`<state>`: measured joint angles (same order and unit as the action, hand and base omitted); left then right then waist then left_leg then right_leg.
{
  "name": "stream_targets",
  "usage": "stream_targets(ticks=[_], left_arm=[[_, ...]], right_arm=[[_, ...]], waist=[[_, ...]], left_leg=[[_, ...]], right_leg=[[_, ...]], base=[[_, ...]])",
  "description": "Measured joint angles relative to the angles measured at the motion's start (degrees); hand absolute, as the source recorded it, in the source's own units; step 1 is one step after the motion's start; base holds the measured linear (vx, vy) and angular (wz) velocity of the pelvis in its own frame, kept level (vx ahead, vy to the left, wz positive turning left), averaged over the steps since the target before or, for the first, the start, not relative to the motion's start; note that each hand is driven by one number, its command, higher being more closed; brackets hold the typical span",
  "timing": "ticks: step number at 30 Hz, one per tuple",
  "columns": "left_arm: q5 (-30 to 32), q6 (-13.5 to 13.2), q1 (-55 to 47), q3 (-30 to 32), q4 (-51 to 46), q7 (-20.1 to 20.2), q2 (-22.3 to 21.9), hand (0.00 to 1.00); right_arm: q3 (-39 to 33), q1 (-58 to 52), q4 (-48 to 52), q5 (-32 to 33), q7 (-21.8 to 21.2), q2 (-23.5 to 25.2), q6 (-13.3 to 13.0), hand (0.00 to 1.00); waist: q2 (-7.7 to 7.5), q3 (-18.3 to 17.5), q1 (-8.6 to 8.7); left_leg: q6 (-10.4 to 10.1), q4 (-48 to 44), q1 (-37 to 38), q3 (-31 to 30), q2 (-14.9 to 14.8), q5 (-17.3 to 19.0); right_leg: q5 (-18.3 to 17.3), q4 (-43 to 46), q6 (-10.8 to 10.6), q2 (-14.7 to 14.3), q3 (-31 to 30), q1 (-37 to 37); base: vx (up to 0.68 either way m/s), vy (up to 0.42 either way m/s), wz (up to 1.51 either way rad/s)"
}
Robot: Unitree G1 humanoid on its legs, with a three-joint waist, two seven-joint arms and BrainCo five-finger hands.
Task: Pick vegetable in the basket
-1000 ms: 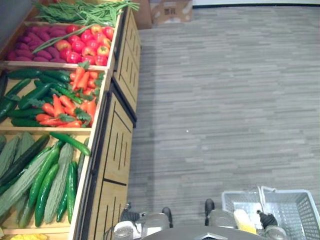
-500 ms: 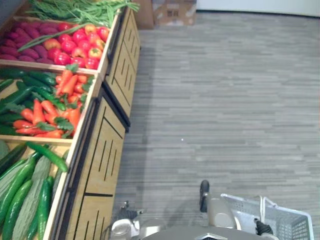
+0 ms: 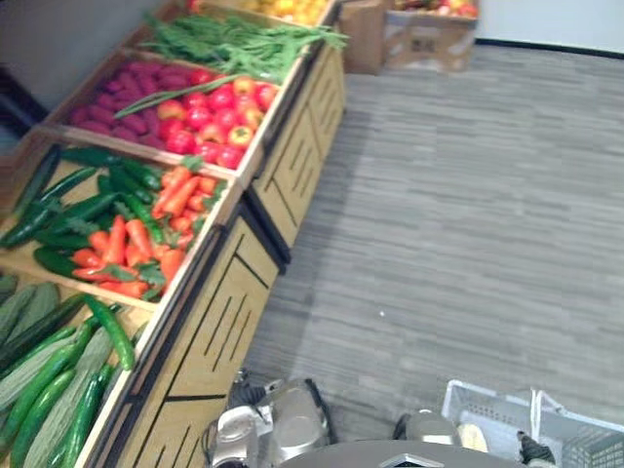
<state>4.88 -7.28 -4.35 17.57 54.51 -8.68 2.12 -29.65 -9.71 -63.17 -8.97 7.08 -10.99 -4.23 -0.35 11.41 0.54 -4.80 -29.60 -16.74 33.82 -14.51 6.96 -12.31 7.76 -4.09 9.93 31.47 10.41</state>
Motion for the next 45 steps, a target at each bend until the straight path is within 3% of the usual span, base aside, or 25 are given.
stream_targets(ticks=[3, 4, 6, 8, 9, 10, 11, 12, 15, 17, 18, 20, 22, 23, 25, 27, 28, 29, 30, 33, 34, 37, 40, 43, 45], left_arm=[[0.4, 0.1, 0.1, -0.3, 1.4, -1.3, -0.5, 0.0], [0.5, 0.2, 0.1, 0.4, 2.2, -1.6, 0.1, 0.0], [0.6, 0.4, 0.1, 0.9, 2.7, -1.9, 1.9, 0.0], [1.1, 0.6, 0.0, 1.7, 4.1, -2.0, 2.6, 0.0], [1.1, 1.2, -0.2, 2.7, 5.0, -2.2, 2.6, 0.0], [1.1, 1.5, -0.6, 3.1, 5.3, -2.3, 2.6, 0.0], [1.1, 1.9, -1.5, 2.8, 6.0, -2.3, 2.6, 0.0], [1.1, 2.5, -2.5, 2.0, 6.1, -2.2, 2.8, 0.0], [1.1, 2.8, -3.5, 1.5, 6.1, -2.1, 3.0, 0.0], [1.0, 2.7, -3.2, 0.7, 5.8, -2.0, 3.1, 0.0], [1.0, 2.7, -3.1, 0.8, 5.8, -2.0, 3.0, 0.0], [0.9, 2.5, -3.0, 1.2, 5.8, -1.9, 2.7, 0.0], [0.9, 2.5, -2.9, 2.2, 5.8, -1.7, 2.7, 0.0], [0.9, 2.4, -2.9, 2.2, 5.8, -1.8, 2.7, 0.0], [0.9, 2.4, -3.3, 2.6, 5.8, -1.8, 3.0, 0.0], [0.9, 2.3, -4.0, 2.4, 5.9, -1.7, 3.8, 0.0], [0.9, 2.3, -4.4, 2.4, 5.9, -1.6, 4.6, 0.0], [0.9, 2.4, -4.4, 3.1, 6.7, -1.4, 5.2, 0.0], [0.9, 2.4, -4.0, 3.4, 7.6, -1.0, 3.2, 0.0], [0.8, 2.4, -4.1, 5.7, 7.6, -0.9, 1.3, 0.0], [0.7, 2.4, -4.2, 6.8, 7.6, -0.9, 1.1, 0.0], [-0.2, 2.5, -4.3, 9.8, 7.9, -1.0, -0.1, 0.0], [-0.3, 2.5, -4.3, 9.8, 8.2, -1.0, -0.1, 0.0], [-1.7, 2.6, -4.6, 11.1, 8.3, -1.2, -0.1, 0.0], [-2.6, 2.6, -4.4, 14.3, 8.1, -1.7, 0.0, 0.0]], right_arm=[[-4.0, 1.3, -0.7, 0.5, 0.5, 0.2, 0.2, 1.0], [-4.2, 2.0, -1.0, 0.6, 1.1, 0.7, 0.2, 1.0], [-3.2, 3.7, -1.3, 0.4, 1.2, 1.9, -0.1, 1.0], [-2.5, 4.3, -1.5, 0.2, 1.2, 1.6, -0.2, 1.0], [-2.3, 4.9, -1.9, 0.0, 1.2, 0.8, -0.3, 1.0], [-2.0, 5.2, -2.1, 0.0, 1.2, 0.3, -0.3, 1.0], [-1.7, 5.3, -2.0, 0.0, 1.3, -0.2, -0.5, 1.0], [-1.4, 5.1, -2.0, 0.0, 1.3, -0.1, -1.0, 1.0], [0.6, 4.8, -1.9, -0.1, 1.2, 0.1, -1.2, 1.0], [0.7, 5.2, -1.8, -0.1, 1.2, 0.1, -1.2, 1.0], [0.5, 5.2, -1.8, 0.0, 1.1, 0.2, -1.3, 1.0], [-0.7, 5.0, -2.1, 0.0, 1.1, 0.4, -1.2, 1.0], [-3.1, 4.9, -3.1, 0.0, 1.1, 0.8, -1.1, 1.0], [-3.9, 4.6, -3.1, 0.0, 1.1, 1.0, -1.0, 1.0], [-6.2, 3.2, -3.2, 0.0, 0.8, 2.2, -0.2, 1.0], [-7.2, 1.6, -3.6, 0.3, -0.1, 4.4, 0.2, 1.0], [-7.6, 1.0, -4.2, 0.3, -0.2, 5.2, 0.3, 1.0], [-8.7, 0.4, -5.6, 0.3, -0.3, 6.0, 0.8, 1.0], [-9.1, 0.9, -6.3, 0.4, -0.4, 4.8, 1.2, 1.0], [-7.9, 2.3, -7.0, -0.1, -1.3, 1.9, 1.3, 1.0], [-7.9, 2.4, -7.0, -0.1, -1.5, 1.6, 1.0, 1.0], [-8.3, 2.6, -5.8, 0.0, -1.7, 0.5, 0.0, 1.0], [-8.0, 2.5, -4.3, 0.0, -2.0, -0.2, -0.2, 1.0], [-8.0, 2.4, -4.1, 0.1, -2.1, -0.8, -0.2, 1.0], [-8.1, 2.7, -4.1, 0.1, -2.2, -0.5, -0.1, 1.0]], waist=[[0.67, -0.3, -0.75], [-0.28, -1.1, -1.42], [-3.56, -2.1, -1.69], [-4.94, -2.9, -2.18], [-4.83, -3.2, -2.24], [-4.6, -3.2, -2.19], [-4.08, -3.1, -2.08], [-3.88, -3.0, -1.42], [-2.94, -2.8, 0.02], [-2.49, -2.6, 0.47], [-2.16, -2.6, 0.88], [-2.07, -2.7, 0.82], [-2.07, -2.7, 0.83], [-2.08, -2.7, 0.79], [-1.93, -2.8, 0.51], [-3.71, -3.9, 0.75], [-5.14, -4.5, 0.84], [-6.41, -4.6, 0.72], [-3.48, -4.5, 0.61], [-0.29, -4.6, 0.54], [-0.16, -4.6, 0.48], [-0.11, -4.7, 0.92], [-0.35, -4.5, 0.85], [0.24, -4.5, 0.94], [0.45, -4.7, 0.81]], left_leg=[[3.2, 22.5, 3.2, 3.3, 6.5, -7.6], [10.0, 23.9, 4.8, 2.8, 8.4, -9.8], [10.7, 22.0, 4.4, 2.9, 10.7, -6.1], [11.8, 18.9, 4.1, 3.0, 11.9, -2.8], [12.2, 17.2, 5.0, 2.7, 12.1, -0.5], [11.9, 17.1, 6.0, 2.3, 12.2, 0.5], [11.3, 17.8, 8.8, 1.1, 12.4, 1.7], [10.6, 18.9, 11.9, -0.6, 12.7, 2.2], [10.3, 22.5, 18.2, -4.9, 12.8, 2.3], [9.6, 23.6, 20.6, -8.0, 12.9, 2.1], [8.9, 23.9, 21.3, -10.6, 12.8, 1.9], [7.6, 24.5, 21.9, -14.0, 12.7, 2.5], [5.4, 23.8, 21.8, -19.3, 11.9, 3.0], [4.7, 23.3, 21.7, -20.7, 11.3, 3.2], [0.6, 21.3, 20.4, -26.9, 7.8, 4.6], [-3.3, 21.4, 19.0, -31.9, 5.4, 4.7], [-4.9, 21.8, 18.6, -33.6, 5.0, 4.6], [-7.9, 23.4, 19.0, -36.0, 3.0, 3.8], [-9.1, 24.8, 18.9, -36.2, -1.3, 1.8], [-9.3, 29.2, 18.8, -34.6, -5.5, -8.1], [-8.9, 29.4, 18.6, -34.4, -5.8, -9.8], [-4.5, 28.8, 15.7, -26.9, -6.0, -15.8], [-3.0, 22.7, 13.8, -15.0, -3.2, -11.2], [-2.0, 26.3, 15.1, -13.9, 0.0, -8.0], [-2.3, 29.6, 15.4, -13.9, 0.9, -8.4]], right_leg=[[0.0, -0.2, -0.1, -0.4, 0.8, 3.8], [-0.1, -0.9, -0.2, 0.1, -0.5, 5.1], [1.1, -0.1, -1.4, 2.5, -3.2, 4.7], [2.3, 4.4, -2.8, 5.1, -7.1, 3.3], [4.6, 11.2, -5.3, 6.7, -9.4, 1.1], [6.5, 16.2, -6.6, 7.6, -10.7, -0.5], [12.9, 28.0, -7.0, 8.9, -14.4, -4.9], [14.2, 39.6, -7.5, 9.0, -17.2, -9.3], [11.4, 52.5, -6.0, 8.0, -17.5, -17.5], [6.5, 49.6, -5.9, 8.0, -15.5, -21.7], [4.8, 42.9, -5.6, 8.0, -14.1, -22.9], [5.0, 28.5, -5.6, 7.8, -14.4, -23.1], [6.9, 14.1, -4.8, 7.2, -20.6, -23.1], [7.9, 12.1, -4.3, 7.0, -22.4, -23.1], [10.5, 8.8, -3.4, 6.0, -30.1, -23.2], [11.1, 9.1, -4.2, 5.1, -35.9, -23.0], [12.0, 9.1, -5.6, 5.3, -36.4, -22.6], [5.0, 8.3, -10.2, 4.6, -34.9, -20.3], [4.5, 9.2, -7.9, 0.8, -31.4, -20.6], [2.7, 11.6, -4.5, -3.4, -27.1, -20.9], [2.7, 11.7, -3.9, -3.7, -26.5, -20.6], [2.4, 10.1, -1.6, -3.4, -22.2, -19.7], [2.1, 8.8, -0.5, -1.3, -19.5, -18.8], [4.1, 4.4, -1.9, -1.2, -18.1, -16.7], [6.3, 1.4, -2.6, -1.5, -17.7, -16.1]], base=[[0.46, 0.223, 0.61], [0.54, 0.303, 0.28], [0.38, 0.199, 0.14], [0.43, 0.201, 0.16], [0.43, 0.201, 0.13], [0.43, 0.214, 0.18], [0.41, 0.194, 0.36], [0.49, 0.221, 0.61], [0.38, 0.09, 0.76], [0.31, -0.02, 0.94], [0.26, -0.102, 0.98], [0.23, -0.163, 1.11], [0.24, -0.3, 1.18], [0.28, -0.395, 1.11], [0.33, -0.584, 1.17], [0.23, -0.631, 1.17], [0.21, -0.726, 1.19], [0.2, -0.655, 1.04], [0.19, -0.576, 0.79], [0.12, -0.443, 0.52], [0.06, -0.358, 0.48], [0.01, -0.271, 0.59], [-0.07, -0.083, 0.53], [-0.05, 0.102, 0.42], [-0.05, 0.14, 0.18]])
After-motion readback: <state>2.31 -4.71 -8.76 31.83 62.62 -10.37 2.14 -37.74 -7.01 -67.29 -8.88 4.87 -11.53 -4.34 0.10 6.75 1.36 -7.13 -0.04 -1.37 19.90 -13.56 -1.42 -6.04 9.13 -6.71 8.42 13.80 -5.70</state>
